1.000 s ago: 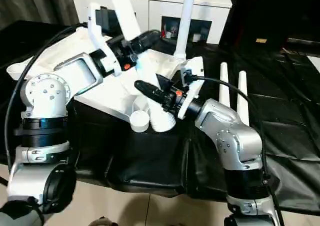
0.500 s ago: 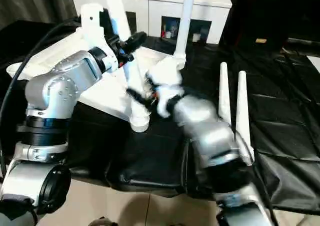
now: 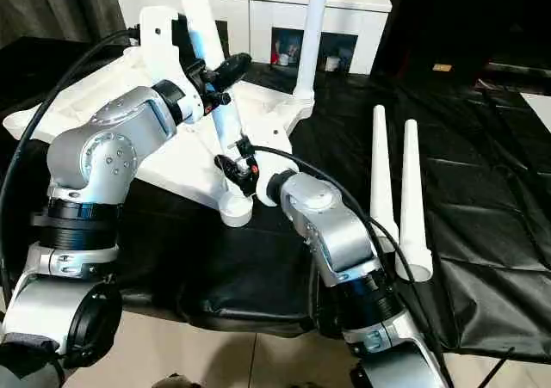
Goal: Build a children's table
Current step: Pick table leg
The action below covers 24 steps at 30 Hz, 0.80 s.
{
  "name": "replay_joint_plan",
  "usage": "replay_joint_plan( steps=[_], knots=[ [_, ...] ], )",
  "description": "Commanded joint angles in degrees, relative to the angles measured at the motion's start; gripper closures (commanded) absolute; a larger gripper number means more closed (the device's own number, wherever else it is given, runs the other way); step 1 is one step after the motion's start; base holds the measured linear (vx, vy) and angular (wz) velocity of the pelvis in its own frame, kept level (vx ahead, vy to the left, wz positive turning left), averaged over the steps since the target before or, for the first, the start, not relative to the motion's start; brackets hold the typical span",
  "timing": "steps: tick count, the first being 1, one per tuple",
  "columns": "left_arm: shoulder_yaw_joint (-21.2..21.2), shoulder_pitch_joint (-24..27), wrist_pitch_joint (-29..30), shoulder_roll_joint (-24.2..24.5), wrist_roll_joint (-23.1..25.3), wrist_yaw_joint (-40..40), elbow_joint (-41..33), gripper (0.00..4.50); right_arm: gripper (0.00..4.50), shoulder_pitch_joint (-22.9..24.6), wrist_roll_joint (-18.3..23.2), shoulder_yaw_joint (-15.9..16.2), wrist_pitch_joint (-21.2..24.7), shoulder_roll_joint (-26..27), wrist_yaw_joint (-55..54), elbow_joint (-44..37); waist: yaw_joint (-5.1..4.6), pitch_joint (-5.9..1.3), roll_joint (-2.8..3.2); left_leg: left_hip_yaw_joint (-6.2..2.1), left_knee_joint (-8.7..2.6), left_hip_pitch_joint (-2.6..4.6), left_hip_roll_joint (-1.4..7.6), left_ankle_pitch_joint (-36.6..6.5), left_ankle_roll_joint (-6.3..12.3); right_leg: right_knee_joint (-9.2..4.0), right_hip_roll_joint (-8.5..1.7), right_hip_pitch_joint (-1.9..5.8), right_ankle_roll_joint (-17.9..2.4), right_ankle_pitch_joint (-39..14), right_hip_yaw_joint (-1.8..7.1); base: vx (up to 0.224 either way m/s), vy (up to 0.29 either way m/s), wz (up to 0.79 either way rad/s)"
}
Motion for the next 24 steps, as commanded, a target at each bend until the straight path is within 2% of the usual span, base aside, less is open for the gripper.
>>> replay_joint_plan(
  steps=[1,4,5,7,11,14,15,19,20,22,24],
  knots=[
    [-0.76,-0.56,0.1,0.33,0.75,-0.63,-0.13,2.7,2.47,-0.92,0.18,-2.03,-0.56,0.07,-0.64,0.27,-0.02,-4.68,0.06,-0.41,-3.59,0.24,1.63,-4.1,0.85,-3.05,-3.72,4.05,-10.7,-3.13,3.42,0.0,0.0,0.0],
    [-1.01,-0.58,-0.1,0.63,1.14,-0.86,-0.05,2.7,2.58,-0.82,0.31,-2.21,-0.8,0.13,-0.34,0.25,0.0,-4.68,0.13,-0.42,-3.59,0.25,1.63,-4.24,0.78,-3.03,-3.76,4.08,-10.79,-3.13,3.43,0.0,0.0,0.0],
    [-1.21,-0.6,0.01,0.9,1.49,-0.76,-0.11,2.35,2.6,-0.76,0.63,-2.43,-0.9,0.16,-0.08,0.18,-0.03,-4.66,0.1,-0.43,-3.62,0.22,1.62,-4.4,0.78,-3.05,-3.74,4.1,-10.67,-3.35,3.41,0.0,0.0,0.0],
    [-0.85,-0.26,1.72,1.13,-0.9,-3.24,-1.21,2.0,2.62,-0.66,1.48,-3.13,-1.05,-0.17,0.83,-0.18,0.05,-4.69,0.2,-0.42,-3.6,0.32,1.63,-4.48,0.71,-3.05,-3.8,4.05,-10.7,-3.62,3.43,0.0,0.0,0.0],
    [0.51,-0.16,3.12,1.27,-3.28,-4.59,-1.72,1.79,2.63,-0.47,3.31,-4.63,-1.18,-1.1,3.1,-0.62,0.13,-4.69,0.24,-0.36,-3.57,0.34,1.61,-4.83,0.7,-2.97,-3.73,4.11,-11.22,-3.09,3.43,0.0,0.0,0.0],
    [4.34,-0.23,5.19,1.48,-8.88,-7.94,-1.64,1.55,2.63,1.53,9.53,-7.01,-0.62,-4.37,12.0,-3.62,0.18,-4.73,0.16,-0.31,-3.44,0.22,1.47,-4.85,1.42,-2.93,-3.7,4.35,-11.81,-2.07,3.36,0.0,0.0,0.0],
    [5.39,-0.26,5.96,1.86,-10.91,-9.79,-1.57,1.49,2.64,2.39,11.77,-7.84,-0.27,-5.57,15.22,-4.7,0.43,-4.74,0.06,-0.24,-3.32,0.16,1.42,-4.79,2.29,-2.93,-3.74,4.49,-12.14,-1.42,3.4,0.0,0.0,0.0],
    [5.68,0.38,10.66,4.16,-16.35,-17.28,-3.38,1.12,2.64,5.22,18.14,-8.7,2.66,-9.85,25.67,-8.04,0.62,-4.7,0.09,-0.3,-3.3,0.16,1.63,-5.01,3.93,-3.03,-3.73,4.37,-12.97,-2.79,3.23,0.0,0.0,0.0],
    [6.35,0.13,12.59,4.15,-18.93,-18.75,-4.17,1.1,2.64,6.56,20.7,-8.39,4.77,-12.35,30.53,-9.26,0.7,-4.66,0.1,-0.32,-3.28,0.14,1.67,-5.15,3.99,-3.11,-3.75,4.43,-13.17,-3.46,3.19,0.0,0.0,0.0],
    [7.03,-0.36,13.88,3.87,-20.46,-18.88,-4.25,1.1,2.64,7.32,21.73,-7.95,5.77,-13.96,33.24,-9.75,0.75,-4.63,0.05,-0.36,-3.24,0.05,1.76,-5.38,3.86,-3.12,-3.79,4.33,-13.49,-4.13,3.15,0.0,0.0,0.0],
    [7.16,-0.85,15.39,4.04,-22.03,-19.59,-4.21,1.1,2.64,7.92,22.91,-7.31,6.8,-15.75,35.88,-9.99,0.78,-4.5,0.01,-0.29,-3.22,0.05,1.59,-6.61,3.42,-3.58,-3.8,4.37,-12.7,-7.46,3.05,0.0,0.0,0.0]
  ],
)
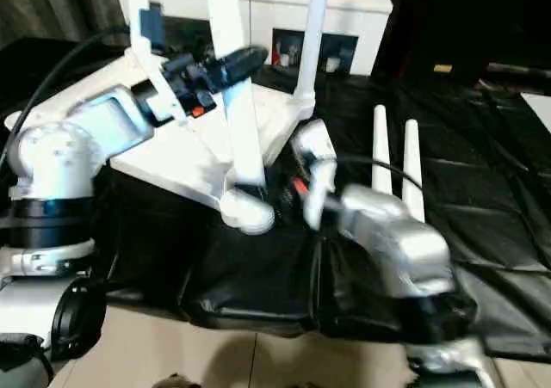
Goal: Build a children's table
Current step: Pick table leg
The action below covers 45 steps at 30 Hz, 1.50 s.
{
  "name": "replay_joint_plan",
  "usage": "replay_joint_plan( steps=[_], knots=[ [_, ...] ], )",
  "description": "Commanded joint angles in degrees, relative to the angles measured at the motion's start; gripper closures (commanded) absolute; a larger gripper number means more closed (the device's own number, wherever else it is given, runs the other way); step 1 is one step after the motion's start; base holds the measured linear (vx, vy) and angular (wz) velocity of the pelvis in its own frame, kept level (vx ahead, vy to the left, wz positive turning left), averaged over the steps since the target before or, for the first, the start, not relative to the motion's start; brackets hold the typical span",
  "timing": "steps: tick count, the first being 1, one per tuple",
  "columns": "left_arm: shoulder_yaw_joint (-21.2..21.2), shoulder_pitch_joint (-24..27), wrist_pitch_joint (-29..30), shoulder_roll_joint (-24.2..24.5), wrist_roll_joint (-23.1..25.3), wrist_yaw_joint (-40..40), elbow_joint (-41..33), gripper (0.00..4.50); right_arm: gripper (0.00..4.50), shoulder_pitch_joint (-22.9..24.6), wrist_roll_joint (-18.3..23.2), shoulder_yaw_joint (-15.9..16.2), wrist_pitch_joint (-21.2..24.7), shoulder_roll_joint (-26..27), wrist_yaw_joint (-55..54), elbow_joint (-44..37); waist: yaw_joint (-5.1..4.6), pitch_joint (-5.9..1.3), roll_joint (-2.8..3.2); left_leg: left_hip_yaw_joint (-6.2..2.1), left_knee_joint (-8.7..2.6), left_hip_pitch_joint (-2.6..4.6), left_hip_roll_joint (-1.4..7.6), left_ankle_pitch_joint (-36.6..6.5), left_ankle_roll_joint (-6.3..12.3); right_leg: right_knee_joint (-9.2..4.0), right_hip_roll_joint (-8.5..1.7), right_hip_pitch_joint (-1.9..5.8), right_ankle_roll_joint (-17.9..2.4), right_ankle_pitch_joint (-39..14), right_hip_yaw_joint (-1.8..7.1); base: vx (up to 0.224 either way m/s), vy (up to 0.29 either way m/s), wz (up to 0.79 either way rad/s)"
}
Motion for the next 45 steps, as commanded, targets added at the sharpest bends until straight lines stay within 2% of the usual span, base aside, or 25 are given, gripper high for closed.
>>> replay_joint_plan(
  steps=[1,2,3,6,10,17,20,29,32,34,37,38,39,45],
  knots=[
    [0.17,-1.06,1.88,0.4,-1.7,-1.09,-0.99,1.1,2.64,0.17,2.07,0.38,1.22,-1.36,2.98,-2.35,0.44,-4.45,0.02,-0.31,-3.43,0.22,1.63,-6.92,3.11,-3.98,-3.86,4.21,-11.91,-9.5,3.08,0.0,0.0,0.0],
    [-0.24,-0.93,2.3,0.73,-1.95,-1.81,-1.23,1.1,2.64,0.22,2.46,0.35,1.58,-1.6,3.39,-2.29,0.38,-4.42,0.01,-0.32,-3.47,0.2,1.6,-7.06,3.02,-4.1,-3.84,4.16,-11.56,-10.42,3.07,0.0,0.0,0.0],
    [-0.95,-0.53,2.83,1.33,-2.24,-2.97,-1.66,1.37,2.64,0.2,2.94,0.25,1.78,-1.9,3.85,-2.13,0.39,-4.39,0.0,-0.38,-3.56,0.22,1.62,-7.31,2.75,-4.33,-3.8,4.07,-10.7,-12.29,2.98,0.0,0.0,0.0],
    [-1.7,0.3,3.25,2.02,-2.48,-4.23,-2.23,1.44,2.64,0.12,3.55,0.08,1.99,-2.29,4.5,-1.94,0.47,-4.32,0.01,-0.39,-3.61,0.38,1.64,-8.03,1.92,-4.68,-3.87,3.8,-9.35,-15.47,2.95,0.0,0.0,0.0],
    [-2.74,1.92,4.28,3.3,-2.97,-5.73,-3.63,1.84,2.64,-0.06,4.12,-0.05,2.57,-2.89,5.8,-1.86,0.58,-4.39,0.04,-0.49,-3.66,0.3,1.72,-8.08,1.58,-4.62,-3.77,3.73,-8.59,-15.72,2.91,0.0,0.0,0.0],
    [-2.39,2.06,3.53,3.72,-2.38,-5.42,-2.83,2.27,2.64,-0.28,4.17,0.06,2.45,-2.83,5.78,-1.62,0.85,-4.47,0.1,-0.49,-3.66,0.33,1.74,-7.64,1.27,-4.47,-3.76,3.64,-8.95,-14.3,2.93,0.0,0.0,0.0],
    [-2.21,1.66,2.68,3.62,-1.64,-4.72,-1.93,2.64,2.64,-0.33,4.16,0.1,2.17,-2.81,5.48,-1.47,0.89,-4.52,0.08,-0.49,-3.64,0.23,1.69,-7.2,1.43,-4.38,-3.73,3.72,-9.11,-13.35,2.9,0.0,0.0,0.0],
    [-3.25,1.9,2.46,3.98,-1.28,-5.06,-2.33,2.76,2.64,-0.37,3.53,0.25,1.72,-2.8,5.26,-1.35,0.88,-4.52,0.05,-0.46,-3.62,0.21,1.64,-7.06,1.59,-4.39,-3.76,3.78,-9.18,-13.2,2.9,0.0,0.0,0.0],
    [-4.21,1.81,1.15,4.35,0.63,-4.25,-2.77,2.76,2.64,-0.64,1.04,0.76,-0.62,-2.79,3.7,-1.16,0.86,-4.48,0.04,-0.49,-3.69,0.22,1.71,-7.48,1.23,-4.51,-3.79,3.72,-8.57,-14.46,2.89,0.0,0.0,0.0],
    [-5.31,1.37,-0.26,4.9,2.45,-3.97,-3.04,2.76,1.94,-1.42,0.13,0.23,-1.7,-1.51,1.49,-0.07,0.81,-4.47,0.04,-0.48,-3.7,0.24,1.68,-7.69,0.98,-4.61,-3.84,3.64,-8.1,-15.2,2.89,0.0,0.0,0.0],
    [-6.49,0.96,-1.03,5.36,3.7,-4.12,-3.51,2.76,1.89,-2.34,0.03,-0.18,-2.02,-0.47,0.21,0.41,0.69,-4.44,0.11,-0.54,-3.79,0.36,1.72,-7.91,0.72,-4.54,-3.75,3.61,-7.63,-15.36,2.91,0.0,0.0,0.0],
    [-6.7,0.9,-1.07,5.42,3.82,-4.22,-3.62,2.76,1.75,-2.54,-0.24,-0.04,-2.29,-0.37,0.04,0.4,0.64,-4.41,-0.21,-0.54,-3.85,0.32,1.74,-7.75,0.72,-4.56,-3.73,3.63,-7.6,-15.35,2.92,0.0,0.0,0.0],
    [-6.88,0.86,-1.09,5.46,3.89,-4.3,-3.72,2.76,1.51,-2.71,-0.52,0.11,-2.55,-0.3,-0.1,0.38,0.65,-4.48,-0.01,-0.54,-3.8,0.3,1.73,-7.32,0.62,-4.33,-3.74,3.59,-7.88,-14.59,2.95,0.0,0.0,0.0],
    [-8.59,0.86,-2.05,5.85,4.5,-5.51,-4.25,2.76,1.48,-3.78,-2.4,2.42,-2.64,-1.18,0.59,0.69,0.73,-4.53,-0.08,-0.44,-3.72,0.27,1.74,-6.54,1.05,-4.12,-3.76,3.69,-8.85,-12.15,3.04,0.0,0.0,0.0]
  ],
)
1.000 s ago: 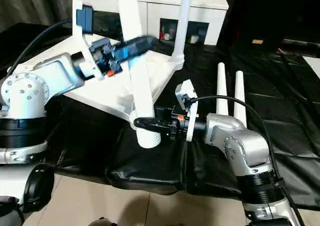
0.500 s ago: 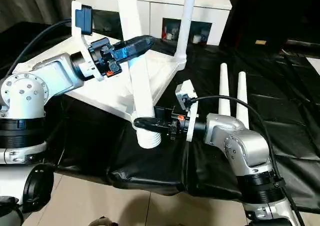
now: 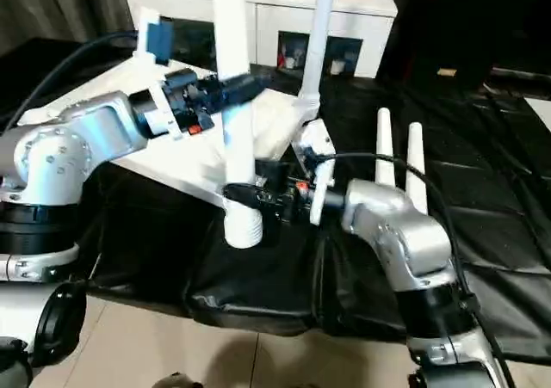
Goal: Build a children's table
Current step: Pick table leg
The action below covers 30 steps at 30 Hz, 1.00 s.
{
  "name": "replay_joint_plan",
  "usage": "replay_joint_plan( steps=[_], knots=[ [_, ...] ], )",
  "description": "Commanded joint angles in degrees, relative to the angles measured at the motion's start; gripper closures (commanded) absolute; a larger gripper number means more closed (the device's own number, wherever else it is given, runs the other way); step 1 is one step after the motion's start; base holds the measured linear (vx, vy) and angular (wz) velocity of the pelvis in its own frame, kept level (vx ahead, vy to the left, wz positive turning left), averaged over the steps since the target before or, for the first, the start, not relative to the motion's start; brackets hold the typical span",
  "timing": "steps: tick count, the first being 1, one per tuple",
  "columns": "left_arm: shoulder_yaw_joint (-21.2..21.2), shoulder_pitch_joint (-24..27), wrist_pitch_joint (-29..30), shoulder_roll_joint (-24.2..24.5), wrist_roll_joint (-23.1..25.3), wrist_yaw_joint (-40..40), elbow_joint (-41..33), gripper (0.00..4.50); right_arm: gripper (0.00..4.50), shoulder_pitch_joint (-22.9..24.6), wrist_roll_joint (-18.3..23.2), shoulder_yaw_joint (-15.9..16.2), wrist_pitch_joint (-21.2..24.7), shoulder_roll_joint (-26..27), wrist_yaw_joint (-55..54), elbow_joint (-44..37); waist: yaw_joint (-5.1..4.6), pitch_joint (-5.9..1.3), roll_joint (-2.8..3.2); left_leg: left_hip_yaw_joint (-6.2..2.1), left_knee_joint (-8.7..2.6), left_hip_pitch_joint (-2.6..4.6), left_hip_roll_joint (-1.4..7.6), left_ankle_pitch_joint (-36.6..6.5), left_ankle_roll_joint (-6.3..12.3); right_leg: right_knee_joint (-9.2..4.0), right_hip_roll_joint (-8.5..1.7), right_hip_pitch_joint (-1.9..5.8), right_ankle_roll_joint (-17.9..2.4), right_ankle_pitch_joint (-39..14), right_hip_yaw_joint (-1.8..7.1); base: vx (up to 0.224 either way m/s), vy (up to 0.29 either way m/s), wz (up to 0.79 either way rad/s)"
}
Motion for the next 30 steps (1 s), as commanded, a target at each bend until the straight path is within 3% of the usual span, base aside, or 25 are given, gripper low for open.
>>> replay_joint_plan(
  steps=[1,19,30],
  knots=[
    [-0.87,-0.99,-0.8,0.18,0.62,-0.82,-1.53,2.76,1.48,-1.15,-0.49,1.21,1.31,-1.5,1.45,0.16,-0.07,-4.53,-0.14,-0.4,-3.81,0.23,1.74,-6.4,1.21,-3.89,-3.73,3.72,-8.97,-12.18,3.06,0.0,0.0,0.0],
    [-2.97,-0.67,-0.92,-0.14,-0.04,-3.99,-3.58,2.76,1.48,-2.0,0.21,3.68,4.7,-2.98,4.55,1.71,-0.02,-4.47,-0.38,-0.33,-3.71,0.17,1.71,-6.55,1.25,-4.08,-3.85,3.66,-8.49,-14.44,3.08,0.0,0.0,0.0],
    [-3.35,-0.17,-0.69,0.06,0.06,-4.8,-4.08,2.76,2.53,-2.05,0.49,3.38,5.13,-2.73,4.64,1.81,-0.03,-4.53,-0.32,-0.32,-3.65,0.16,1.72,-5.9,1.45,-3.86,-3.81,3.69,-9.11,-12.8,3.1,0.0,0.0,0.0]
  ],
)
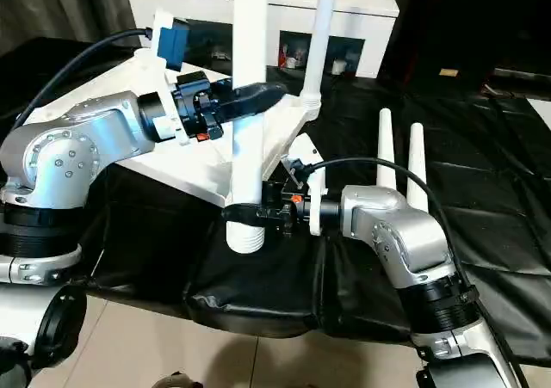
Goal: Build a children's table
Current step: Pick table leg
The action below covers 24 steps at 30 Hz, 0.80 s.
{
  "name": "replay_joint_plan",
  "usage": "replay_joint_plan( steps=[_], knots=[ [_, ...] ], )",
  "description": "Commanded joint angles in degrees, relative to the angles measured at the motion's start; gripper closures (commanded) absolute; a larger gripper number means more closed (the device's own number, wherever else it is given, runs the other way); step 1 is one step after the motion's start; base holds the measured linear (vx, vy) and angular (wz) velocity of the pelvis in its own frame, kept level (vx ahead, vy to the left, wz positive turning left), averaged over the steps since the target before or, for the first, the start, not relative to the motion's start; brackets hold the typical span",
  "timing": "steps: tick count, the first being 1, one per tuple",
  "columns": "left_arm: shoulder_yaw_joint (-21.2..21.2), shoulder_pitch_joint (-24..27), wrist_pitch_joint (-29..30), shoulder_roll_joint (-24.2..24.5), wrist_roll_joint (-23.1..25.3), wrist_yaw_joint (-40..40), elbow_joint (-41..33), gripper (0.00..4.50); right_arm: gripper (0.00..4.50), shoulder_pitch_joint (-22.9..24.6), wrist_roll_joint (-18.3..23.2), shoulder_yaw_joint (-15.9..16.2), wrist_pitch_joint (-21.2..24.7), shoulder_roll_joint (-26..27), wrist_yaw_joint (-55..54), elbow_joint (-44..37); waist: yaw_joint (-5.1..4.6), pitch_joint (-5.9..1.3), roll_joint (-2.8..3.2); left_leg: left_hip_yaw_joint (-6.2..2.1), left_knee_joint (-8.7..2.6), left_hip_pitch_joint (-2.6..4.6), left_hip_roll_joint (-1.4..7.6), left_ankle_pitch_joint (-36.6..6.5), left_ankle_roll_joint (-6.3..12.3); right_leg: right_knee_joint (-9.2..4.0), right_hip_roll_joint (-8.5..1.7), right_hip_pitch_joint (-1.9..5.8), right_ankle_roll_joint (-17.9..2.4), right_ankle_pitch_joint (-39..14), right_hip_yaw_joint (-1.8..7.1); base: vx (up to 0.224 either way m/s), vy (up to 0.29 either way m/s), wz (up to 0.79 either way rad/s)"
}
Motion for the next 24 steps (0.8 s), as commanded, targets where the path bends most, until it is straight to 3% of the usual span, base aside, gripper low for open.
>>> replay_joint_plan(
  steps=[1,10,11,15,21,24],
  knots=[
    [-0.4,-0.17,-0.45,0.13,-0.37,-0.4,-1.34,2.76,2.6,-0.61,0.43,0.0,0.65,-0.14,0.63,-0.37,0.01,-4.48,-0.34,-0.32,-3.69,0.11,1.69,-6.05,1.43,-3.95,-3.81,3.74,-9.03,-13.06,3.09,0.0,0.0,0.0],
    [-0.46,-0.29,-0.43,0.2,0.94,0.98,-0.81,2.76,2.64,-0.18,0.51,-0.14,0.42,0.13,0.37,-0.66,-0.01,-4.53,-0.23,-0.38,-3.7,0.18,1.72,-6.44,1.17,-3.92,-3.8,3.75,-9.13,-12.76,3.07,0.0,0.0,0.0],
    [-0.28,-0.5,0.03,0.2,2.11,3.3,-0.22,2.2,2.64,0.0,0.47,-0.28,0.28,0.21,0.05,-0.84,-0.01,-4.53,-0.2,-0.37,-3.7,0.16,1.7,-6.43,1.17,-3.88,-3.77,3.77,-9.13,-12.73,3.06,0.0,0.0,0.0],
    [0.79,-0.33,2.3,0.33,0.88,3.52,1.36,2.01,2.64,0.47,0.18,-2.59,-1.13,1.84,-3.7,-0.59,0.0,-4.55,-0.11,-0.37,-3.69,0.21,1.68,-6.3,1.05,-3.93,-3.79,3.7,-9.07,-13.09,3.02,0.0,0.0,0.0],
    [1.28,0.3,2.17,1.2,1.33,3.7,2.48,1.24,2.64,0.39,-1.13,-7.62,-3.74,4.95,-12.4,1.31,-0.1,-4.54,0.19,-0.39,-3.82,0.4,1.67,-6.6,0.1,-4.0,-3.75,3.46,-8.74,-13.33,3.05,0.0,0.0,0.0],
    [1.45,0.37,2.22,1.19,1.28,4.11,2.46,1.19,2.64,0.39,-1.18,-8.04,-3.78,5.11,-13.15,1.5,-0.14,-4.65,0.27,-0.4,-3.8,0.41,1.59,-6.44,-0.11,-3.79,-3.63,3.59,-9.05,-11.97,3.04,0.0,0.0,0.0]
  ],
)
